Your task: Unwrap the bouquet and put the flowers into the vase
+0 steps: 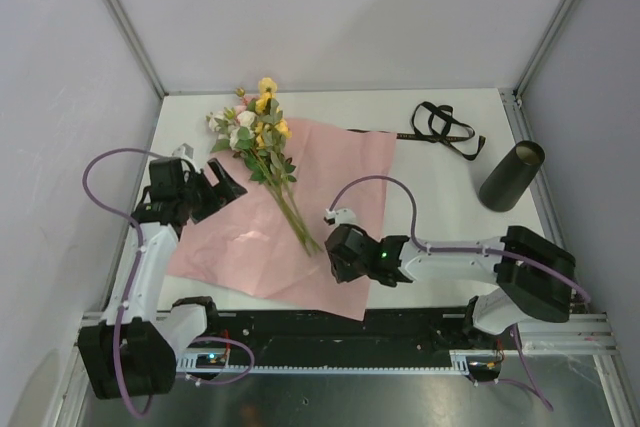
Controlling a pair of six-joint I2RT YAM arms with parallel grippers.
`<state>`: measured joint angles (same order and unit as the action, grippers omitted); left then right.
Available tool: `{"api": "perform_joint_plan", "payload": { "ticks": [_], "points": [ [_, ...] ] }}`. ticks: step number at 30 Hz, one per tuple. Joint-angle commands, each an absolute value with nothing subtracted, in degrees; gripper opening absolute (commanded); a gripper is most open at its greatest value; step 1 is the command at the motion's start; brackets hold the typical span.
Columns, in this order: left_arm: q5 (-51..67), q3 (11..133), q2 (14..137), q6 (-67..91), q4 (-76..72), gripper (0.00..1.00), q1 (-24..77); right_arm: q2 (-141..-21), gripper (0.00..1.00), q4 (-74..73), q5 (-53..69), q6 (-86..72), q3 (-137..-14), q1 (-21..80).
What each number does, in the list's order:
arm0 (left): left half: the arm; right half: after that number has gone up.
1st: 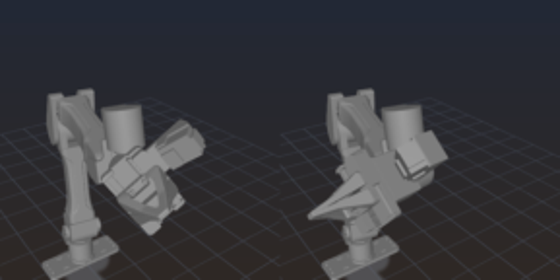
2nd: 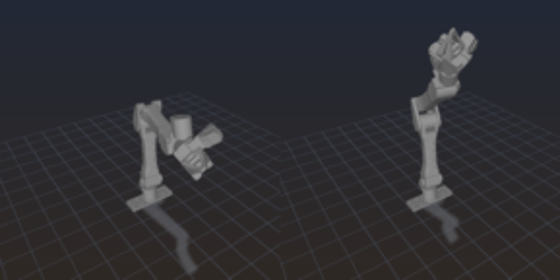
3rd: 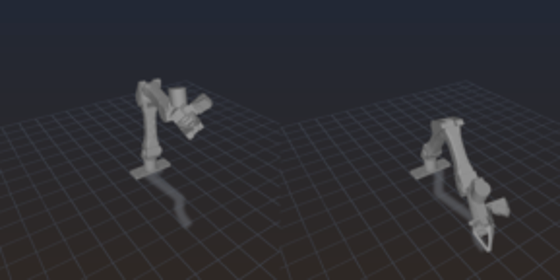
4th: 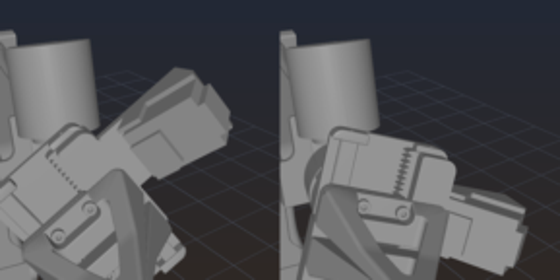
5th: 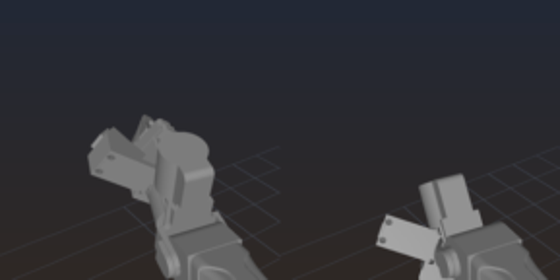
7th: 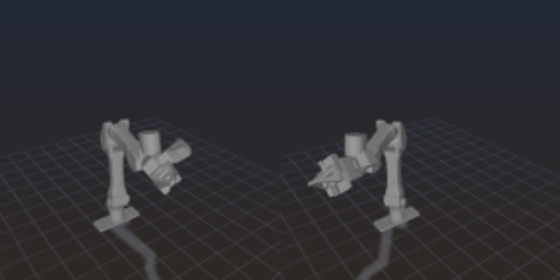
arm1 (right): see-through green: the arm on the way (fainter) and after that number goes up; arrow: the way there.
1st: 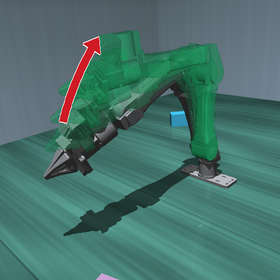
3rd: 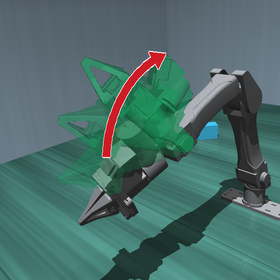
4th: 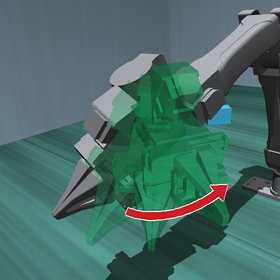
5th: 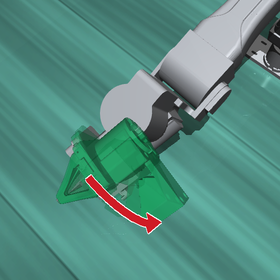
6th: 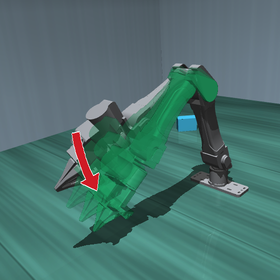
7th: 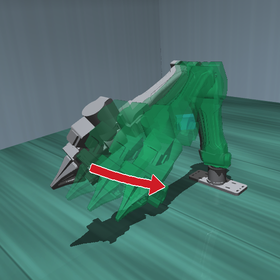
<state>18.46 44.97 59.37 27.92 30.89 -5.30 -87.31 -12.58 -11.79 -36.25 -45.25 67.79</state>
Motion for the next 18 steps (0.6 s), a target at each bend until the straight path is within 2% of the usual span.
{"api": "perform_joint_plan", "payload": {
  "ticks": [1,12,18],
  "points": [
    [17.82,42.45,53.67,26.33,30.07,0.99,-4.29,-82.55,0.36,-10.31,-16.16,-34.07,-51.49,65.90],
    [11.58,40.69,50.45,28.95,31.52,1.00,-4.36,-97.94,0.38,-1.25,-12.38,-30.02,-69.77,56.65],
    [9.46,40.87,49.86,29.02,32.56,1.00,-4.52,-107.78,0.38,4.31,-10.73,-29.24,-77.92,55.31]
  ]
}}
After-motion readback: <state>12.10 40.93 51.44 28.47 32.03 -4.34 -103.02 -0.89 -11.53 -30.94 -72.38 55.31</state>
